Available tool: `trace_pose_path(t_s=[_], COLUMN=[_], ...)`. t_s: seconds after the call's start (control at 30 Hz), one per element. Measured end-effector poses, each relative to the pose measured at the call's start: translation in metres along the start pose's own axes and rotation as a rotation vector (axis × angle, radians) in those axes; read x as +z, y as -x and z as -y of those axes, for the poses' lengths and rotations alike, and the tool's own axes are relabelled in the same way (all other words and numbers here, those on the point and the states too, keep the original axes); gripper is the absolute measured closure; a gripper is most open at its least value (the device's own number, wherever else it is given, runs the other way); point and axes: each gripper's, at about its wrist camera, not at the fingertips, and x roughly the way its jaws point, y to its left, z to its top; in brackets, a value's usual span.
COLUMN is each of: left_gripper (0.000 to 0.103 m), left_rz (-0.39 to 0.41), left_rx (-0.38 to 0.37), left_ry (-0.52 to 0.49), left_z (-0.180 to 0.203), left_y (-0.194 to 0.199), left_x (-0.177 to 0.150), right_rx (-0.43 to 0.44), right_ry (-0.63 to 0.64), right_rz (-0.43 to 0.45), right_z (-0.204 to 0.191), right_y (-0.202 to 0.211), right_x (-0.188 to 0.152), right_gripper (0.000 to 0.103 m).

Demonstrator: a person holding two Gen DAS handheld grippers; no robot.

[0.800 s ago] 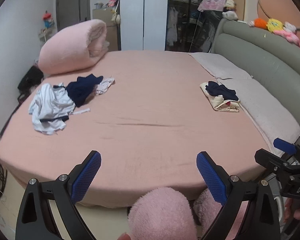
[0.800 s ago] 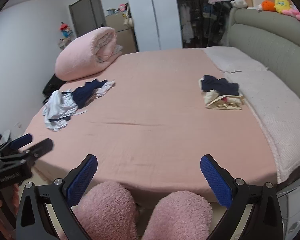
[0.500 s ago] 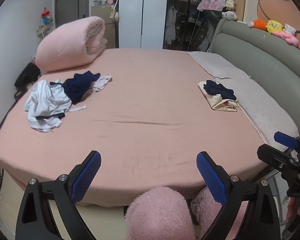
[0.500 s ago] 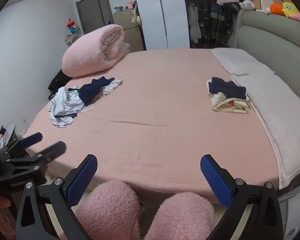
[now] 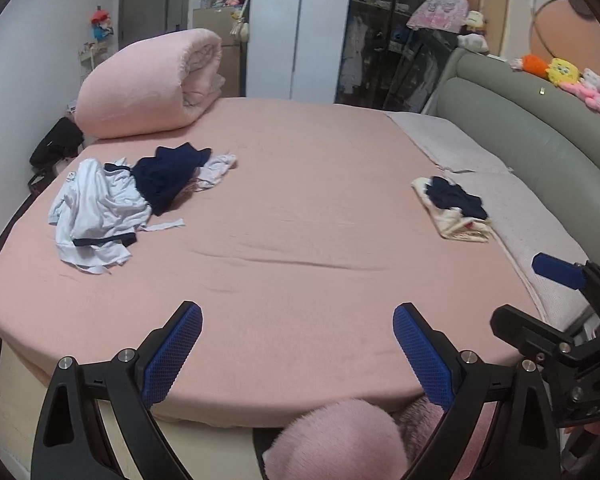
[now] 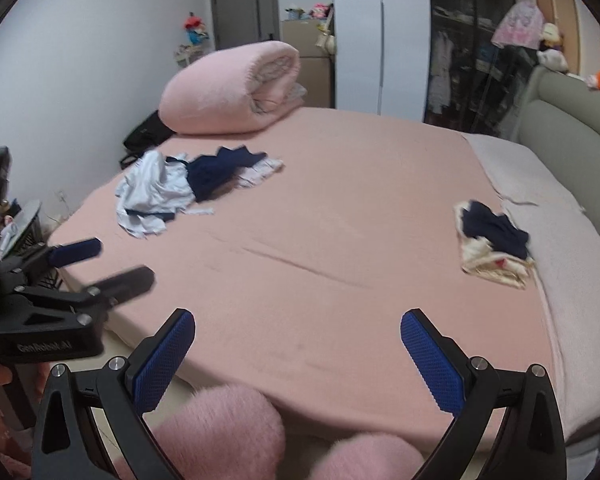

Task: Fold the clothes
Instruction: 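Move both grippers toward the navy sweater lying on the white shirt, then grasp the navy sweater edge with the left gripper while the right gripper grasps beside it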

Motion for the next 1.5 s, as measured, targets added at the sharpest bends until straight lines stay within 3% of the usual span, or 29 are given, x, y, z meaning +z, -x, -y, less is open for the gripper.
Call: trace_pose_path(t_s=[0.33, 0.47, 0.83, 1.03, 1.1, 1.17, 1.23, 1.27, 1.37, 1.5], left_gripper=[0.006, 0.006, 0.006, 0.006, 0.010, 0.030, 0.040, 0.041, 0.041, 0.041], left_rz=[-0.003, 0.008, 0.011, -0.010, -0.014, -0.023, -0.047, -0.058, -0.077, -0.077], left_rx=[0.037, 0.018, 0.192, 0.218, 0.216, 0.214, 0.227, 0.233, 0.152, 0.153], left_ry=[0.069, 0.109, 0.187, 0.263, 0.276, 0.288, 0.313, 0.325, 0.376, 0.355], left_z=[-0.077, -0.106, -0.192, -0.245, -0.255, -0.263, -0.271, -0.275, -0.284, -0.285], left_y=[-0.054, -0.077, -0.175, -0.239, -0.258, -0.279, -0.299, -0.308, -0.332, -0.354], left_x=[0.049, 0.068, 0.097, 0.109, 0.112, 0.116, 0.118, 0.119, 0.120, 0.120], right_rx=[0.057, 0.077, 0.178, 0.206, 0.220, 0.233, 0.247, 0.253, 0.276, 0.320], right_ry=[0.119, 0.153, 0.149, 0.135, 0.127, 0.118, 0.110, 0.106, 0.098, 0.118], right_rz=[-0.012, -0.021, -0.128, -0.191, -0.207, -0.223, -0.239, -0.247, -0.268, -0.276], right_z=[-0.044, -0.061, -0.087, -0.105, -0.112, -0.119, -0.125, -0.128, -0.138, -0.152], right_y=[-0.074, -0.110, -0.264, -0.354, -0.384, -0.413, -0.442, -0.457, -0.494, -0.509], right_x=[0.081, 0.106, 0.151, 0.176, 0.186, 0.195, 0.205, 0.210, 0.221, 0.220], right_gripper=[0.000, 0.000, 0.000, 0.000, 0.000, 0.000, 0.001, 0.004, 0.012, 0.017])
